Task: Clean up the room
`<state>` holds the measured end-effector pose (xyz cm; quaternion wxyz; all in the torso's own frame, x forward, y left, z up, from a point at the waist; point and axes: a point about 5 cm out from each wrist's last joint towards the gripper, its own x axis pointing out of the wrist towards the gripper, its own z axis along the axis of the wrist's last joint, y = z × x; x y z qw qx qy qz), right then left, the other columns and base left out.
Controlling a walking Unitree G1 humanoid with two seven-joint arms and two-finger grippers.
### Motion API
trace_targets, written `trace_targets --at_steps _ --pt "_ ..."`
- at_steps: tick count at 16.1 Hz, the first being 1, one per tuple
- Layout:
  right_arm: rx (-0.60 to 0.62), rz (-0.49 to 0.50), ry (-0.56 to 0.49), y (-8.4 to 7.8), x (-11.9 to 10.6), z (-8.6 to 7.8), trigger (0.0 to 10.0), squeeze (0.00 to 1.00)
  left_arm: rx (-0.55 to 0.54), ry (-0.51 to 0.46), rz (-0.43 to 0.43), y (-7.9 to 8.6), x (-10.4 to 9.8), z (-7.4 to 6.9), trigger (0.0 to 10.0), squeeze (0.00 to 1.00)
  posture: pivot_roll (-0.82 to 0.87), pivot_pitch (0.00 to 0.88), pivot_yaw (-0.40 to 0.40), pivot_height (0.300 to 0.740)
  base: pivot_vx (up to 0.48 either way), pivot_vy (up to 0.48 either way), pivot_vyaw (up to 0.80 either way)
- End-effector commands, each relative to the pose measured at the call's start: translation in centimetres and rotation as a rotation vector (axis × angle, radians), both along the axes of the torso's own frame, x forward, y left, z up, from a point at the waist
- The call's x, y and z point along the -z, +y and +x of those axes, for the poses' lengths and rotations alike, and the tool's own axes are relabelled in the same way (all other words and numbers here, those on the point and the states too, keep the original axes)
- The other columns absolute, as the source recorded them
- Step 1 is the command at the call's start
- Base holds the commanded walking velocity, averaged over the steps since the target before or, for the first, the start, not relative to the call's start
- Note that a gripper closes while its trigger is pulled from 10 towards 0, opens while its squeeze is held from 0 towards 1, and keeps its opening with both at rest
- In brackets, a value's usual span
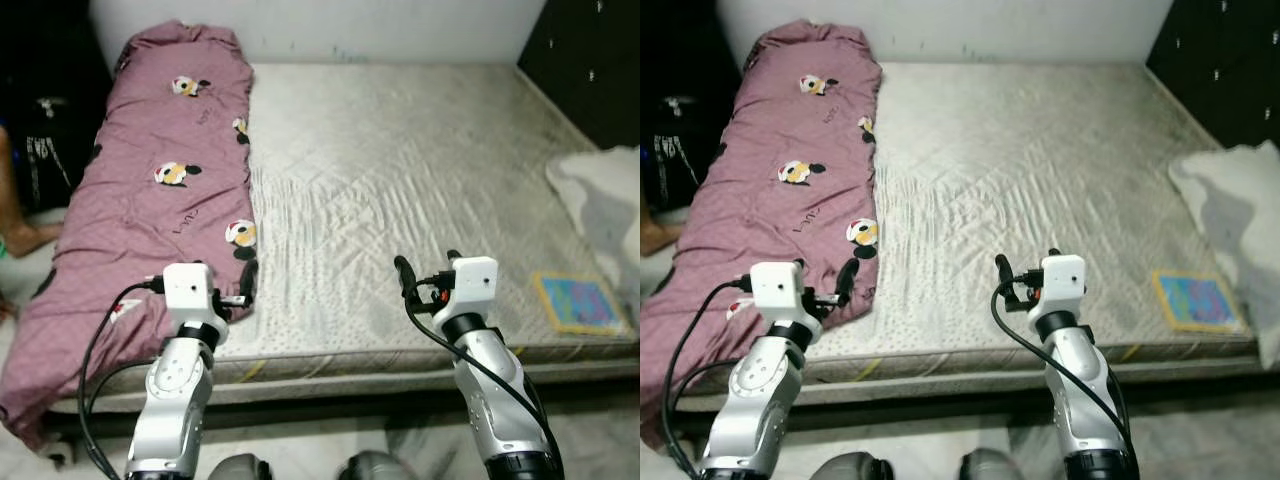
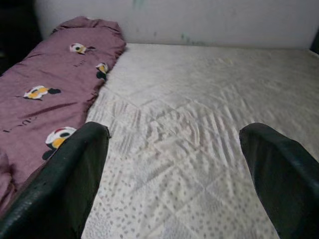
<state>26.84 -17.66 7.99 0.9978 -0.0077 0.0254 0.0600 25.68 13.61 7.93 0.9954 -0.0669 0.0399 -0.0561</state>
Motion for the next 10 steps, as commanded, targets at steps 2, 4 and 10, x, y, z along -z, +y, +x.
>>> trace_targets --at_steps 2,4,10 --pt "0.012 -0.002 0.002 -0.21 0.01 -0.05 10.0 0.00 0.013 0.004 0.001 -0.16 0.01 -0.14 10.0 0.00 -0.04 0.064 -0.015 0.740 0.000 0.480 0.00" --pt "0.011 -0.003 0.002 -0.24 -0.01 -0.05 10.0 0.00 0.013 0.002 0.000 -0.16 -0.01 -0.11 10.0 0.00 -0.05 0.065 -0.016 0.740 0.000 0.480 0.00" --pt "0.007 0.007 0.005 0.04 0.09 -0.14 10.0 0.00 0.005 0.013 0.008 0.11 0.21 -0.28 10.0 0.00 -0.04 0.069 -0.013 0.740 0.000 0.480 0.00"
